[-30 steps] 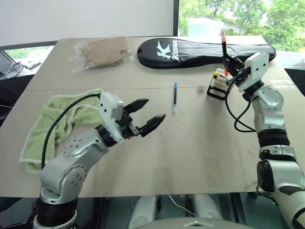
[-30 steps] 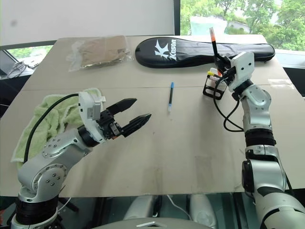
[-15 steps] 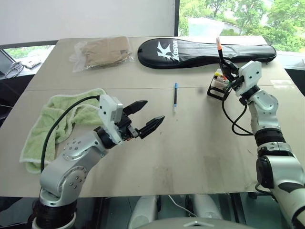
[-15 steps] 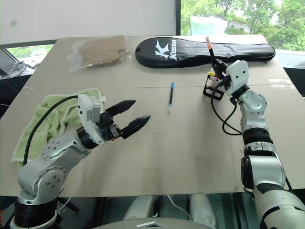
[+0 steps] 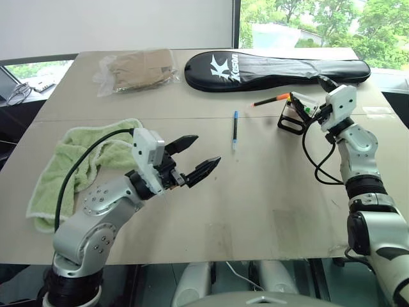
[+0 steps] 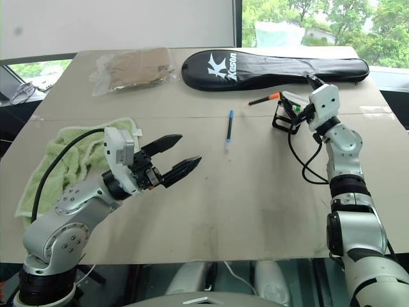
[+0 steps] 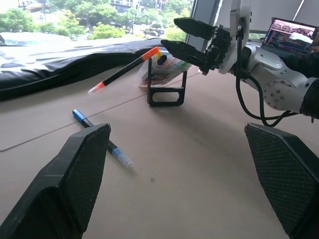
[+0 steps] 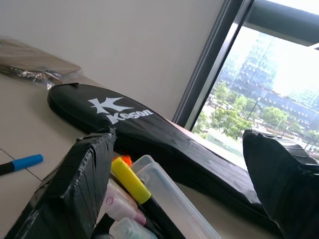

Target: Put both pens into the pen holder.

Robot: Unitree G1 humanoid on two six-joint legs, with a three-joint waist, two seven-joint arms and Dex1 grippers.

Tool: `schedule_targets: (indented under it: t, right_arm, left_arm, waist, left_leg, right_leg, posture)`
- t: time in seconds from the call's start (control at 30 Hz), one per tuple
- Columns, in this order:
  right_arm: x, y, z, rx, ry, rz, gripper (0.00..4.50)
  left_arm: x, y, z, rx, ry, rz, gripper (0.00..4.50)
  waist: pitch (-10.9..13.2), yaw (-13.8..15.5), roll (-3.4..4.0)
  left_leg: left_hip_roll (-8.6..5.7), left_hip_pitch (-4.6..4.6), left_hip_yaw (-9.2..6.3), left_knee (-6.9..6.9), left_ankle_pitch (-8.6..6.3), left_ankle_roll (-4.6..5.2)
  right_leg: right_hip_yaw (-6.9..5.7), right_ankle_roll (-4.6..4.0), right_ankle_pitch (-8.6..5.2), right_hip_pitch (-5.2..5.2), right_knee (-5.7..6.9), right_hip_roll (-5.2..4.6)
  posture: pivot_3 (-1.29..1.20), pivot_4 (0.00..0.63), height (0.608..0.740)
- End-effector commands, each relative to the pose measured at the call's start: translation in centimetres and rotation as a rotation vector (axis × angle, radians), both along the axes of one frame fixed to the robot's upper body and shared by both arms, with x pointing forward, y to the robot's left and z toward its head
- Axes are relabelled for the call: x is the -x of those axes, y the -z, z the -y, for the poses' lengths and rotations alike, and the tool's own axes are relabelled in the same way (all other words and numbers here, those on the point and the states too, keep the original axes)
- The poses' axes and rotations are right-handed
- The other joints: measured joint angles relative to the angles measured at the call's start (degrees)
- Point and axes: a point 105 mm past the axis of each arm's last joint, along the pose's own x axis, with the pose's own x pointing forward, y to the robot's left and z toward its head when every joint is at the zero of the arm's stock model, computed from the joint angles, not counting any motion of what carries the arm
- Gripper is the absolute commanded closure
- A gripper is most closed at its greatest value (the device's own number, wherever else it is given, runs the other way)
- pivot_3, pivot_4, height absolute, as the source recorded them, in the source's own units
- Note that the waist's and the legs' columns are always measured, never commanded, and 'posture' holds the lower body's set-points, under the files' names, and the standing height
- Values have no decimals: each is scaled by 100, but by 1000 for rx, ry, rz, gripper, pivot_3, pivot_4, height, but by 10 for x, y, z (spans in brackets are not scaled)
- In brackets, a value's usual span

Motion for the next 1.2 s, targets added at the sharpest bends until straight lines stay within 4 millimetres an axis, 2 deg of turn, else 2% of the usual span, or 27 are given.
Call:
schedule_targets:
  t: [0.03,0.17,0.23,0.37,0.43,0.57,0.63,0.73,0.8,0.9,1.0,1.07,1.2]
  right_arm:
    - [10,-22,-2,56,-11,59,168]
    - [21,-39,-23,163,-40,79,168]
    - [32,-42,-45,231,-149,-20,168]
    - [50,-32,-80,351,-277,-192,168]
    - [50,-21,-89,317,-282,-342,168]
    - [34,5,-98,273,-208,-620,168]
    - [21,12,-96,296,-150,-655,168]
    - [2,21,-93,238,-107,-732,168]
    - [-18,31,-88,234,-49,-760,168]
    - [-30,44,-88,248,-41,-811,168]
    - [-33,56,-90,269,-56,-861,1083]
    - [-34,63,-86,267,-52,-898,2122]
    - [-34,65,-78,269,-56,-919,3663]
  left_arm:
    - [2,-7,-1,0,1,41,0]
    - [2,-6,-3,2,-9,35,0]
    - [2,-5,-3,2,-12,32,0]
    - [1,-5,-4,4,-17,31,0]
    - [1,-5,-5,4,-19,32,0]
    - [3,-4,-12,-12,-29,28,0]
    - [3,-4,-14,-17,-34,28,0]
    - [3,-4,-15,-16,-38,30,0]
    - [5,-4,-14,-11,-43,31,0]
    - [7,-3,-12,-5,-50,30,0]
    - [9,-2,-11,-1,-57,28,0]
    - [11,-1,-13,1,-73,26,0]
    - [13,-1,-14,4,-87,24,0]
  waist:
    - [0,7,0]
    - [1,1,3]
    - [2,2,4]
    - [3,19,5]
    - [2,30,4]
    - [3,30,6]
    - [4,26,6]
    - [3,25,6]
    - [3,10,6]
    - [3,-2,6]
    - [3,-8,6]
    - [3,-25,6]
    - [2,-13,6]
  left_leg:
    - [0,0,0,0,0,0]
    - [0,0,0,-1,0,0]
    - [1,1,0,-1,0,0]
    - [3,-1,-6,-3,0,0]
    - [2,-2,-9,-4,0,0]
    - [-2,-2,-12,-4,0,0]
    - [-3,-5,-14,-7,0,0]
    - [-4,-6,-14,-8,0,0]
    - [-5,-7,-13,-8,0,0]
    - [-6,-8,-8,-6,0,0]
    - [-5,-19,-5,-8,0,0]
    - [-4,-22,-1,-7,0,0]
    - [-3,-16,2,-6,0,0]
  right_leg:
    - [0,0,0,0,0,0]
    - [3,0,0,-1,0,0]
    - [4,0,0,-1,1,1]
    - [1,0,0,-1,-1,2]
    - [-1,0,0,-1,-3,0]
    - [0,0,0,-3,-2,-2]
    - [-1,-1,0,-13,0,-2]
    - [-2,0,0,-15,-1,-2]
    - [-2,0,0,-15,-2,-2]
    - [1,0,0,-18,0,-2]
    - [1,0,0,-29,-1,-3]
    - [4,0,0,-32,0,-3]
    - [8,0,1,-31,5,-2]
  posture:
    - [0,150,740]
    - [0,150,740]
    - [0,150,740]
    - [0,150,740]
    - [0,150,740]
    - [0,150,740]
    - [0,150,740]
    - [0,150,740]
    - [0,150,740]
    - [0,150,740]
    - [0,150,740]
    - [0,150,740]
    - [0,150,740]
